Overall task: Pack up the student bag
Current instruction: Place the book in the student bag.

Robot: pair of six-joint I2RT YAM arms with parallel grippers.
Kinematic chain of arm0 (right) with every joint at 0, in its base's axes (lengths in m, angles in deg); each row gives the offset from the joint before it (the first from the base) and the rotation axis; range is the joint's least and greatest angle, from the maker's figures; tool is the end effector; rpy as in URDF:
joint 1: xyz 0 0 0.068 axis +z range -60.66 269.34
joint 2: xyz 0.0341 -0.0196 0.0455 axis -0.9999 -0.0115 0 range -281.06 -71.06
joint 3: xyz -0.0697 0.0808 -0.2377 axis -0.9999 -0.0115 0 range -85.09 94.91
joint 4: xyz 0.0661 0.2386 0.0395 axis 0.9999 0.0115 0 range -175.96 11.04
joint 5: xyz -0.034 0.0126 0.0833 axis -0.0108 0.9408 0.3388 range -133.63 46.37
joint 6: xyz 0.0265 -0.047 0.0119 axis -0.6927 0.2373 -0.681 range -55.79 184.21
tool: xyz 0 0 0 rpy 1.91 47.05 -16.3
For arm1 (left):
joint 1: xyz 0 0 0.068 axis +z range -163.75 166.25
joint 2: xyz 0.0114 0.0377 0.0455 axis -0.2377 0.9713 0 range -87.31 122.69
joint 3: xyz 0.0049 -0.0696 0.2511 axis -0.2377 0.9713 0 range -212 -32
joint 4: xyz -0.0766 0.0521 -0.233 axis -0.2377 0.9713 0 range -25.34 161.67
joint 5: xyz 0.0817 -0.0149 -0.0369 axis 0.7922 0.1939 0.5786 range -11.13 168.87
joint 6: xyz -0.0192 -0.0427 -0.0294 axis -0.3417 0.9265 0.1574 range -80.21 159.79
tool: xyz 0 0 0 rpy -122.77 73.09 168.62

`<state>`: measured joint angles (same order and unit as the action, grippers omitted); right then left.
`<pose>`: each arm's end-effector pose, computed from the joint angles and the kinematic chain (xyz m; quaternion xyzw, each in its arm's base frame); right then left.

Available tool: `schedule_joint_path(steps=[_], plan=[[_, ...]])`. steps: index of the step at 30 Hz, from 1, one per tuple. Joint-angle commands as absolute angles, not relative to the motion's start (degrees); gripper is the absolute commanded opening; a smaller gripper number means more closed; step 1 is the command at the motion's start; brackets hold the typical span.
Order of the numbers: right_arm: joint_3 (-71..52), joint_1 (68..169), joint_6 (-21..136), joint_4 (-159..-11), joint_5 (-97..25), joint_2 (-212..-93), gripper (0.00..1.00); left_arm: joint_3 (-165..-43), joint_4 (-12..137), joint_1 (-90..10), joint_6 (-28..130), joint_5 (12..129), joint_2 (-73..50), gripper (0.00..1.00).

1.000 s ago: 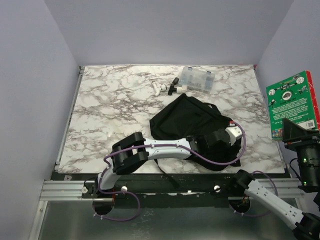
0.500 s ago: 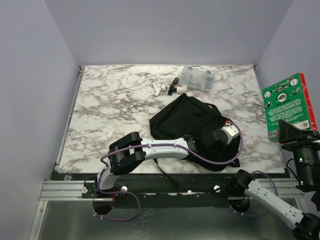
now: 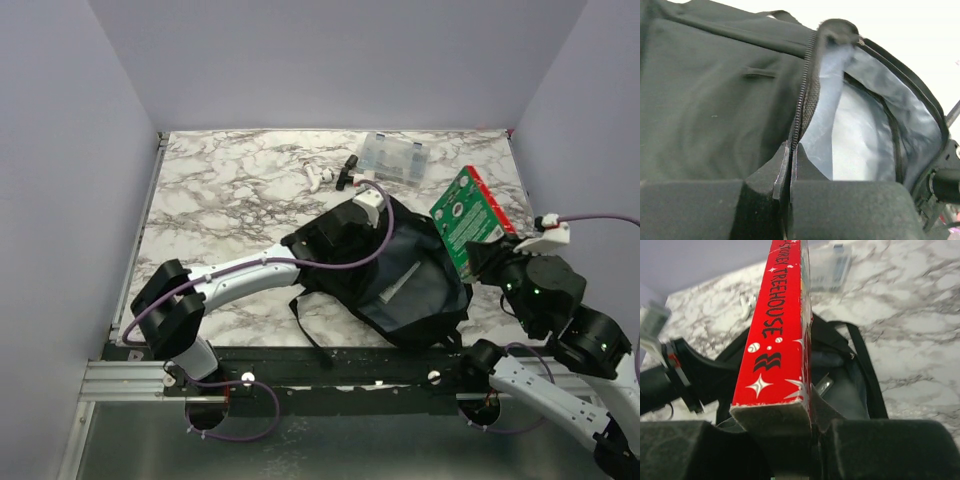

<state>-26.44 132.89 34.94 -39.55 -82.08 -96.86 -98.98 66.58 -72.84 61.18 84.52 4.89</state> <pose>0.0580 0.0230 0.3757 0.1100 0.7614 0.1386 0.6237 0.1911 -0.3118 0.2686 0.2510 0.8148 -0.3043 0.4247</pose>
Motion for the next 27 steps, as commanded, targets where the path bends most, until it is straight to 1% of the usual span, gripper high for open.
schedule_joint_path(steps=[1,4,7,13,17,19,27], plan=[[-28.70,133.15,28.70,-42.17,-72.43,-99.85,0.01,-94.59,67.54,-67.11,64.77,77.79,-1.08,0.00],[-28.73,133.15,27.96,-39.00,-72.84,-101.18,0.01,-93.08,66.56,-64.67,64.90,76.73,-3.49,0.00],[-26.11,133.18,25.65,-33.67,-74.35,-101.27,0.01,-92.89,65.78,-62.54,65.19,75.53,-5.45,0.00],[-20.89,133.20,18.72,-26.22,-66.85,-99.97,0.01,-96.44,64.98,-61.21,64.57,70.93,-7.30,0.00],[-22.09,133.19,14.20,-24.51,-56.83,-97.95,0.01,-98.54,63.45,-61.21,65.41,68.44,-7.34,0.00],[-23.00,133.18,11.82,-23.55,-53.79,-96.16,0.01,-99.16,62.76,-61.21,65.45,67.99,-7.25,0.00],[-25.66,133.20,1.47,-14.88,-51.99,-88.80,0.01,-100.22,61.34,-61.35,66.02,63.65,-7.28,0.00]])
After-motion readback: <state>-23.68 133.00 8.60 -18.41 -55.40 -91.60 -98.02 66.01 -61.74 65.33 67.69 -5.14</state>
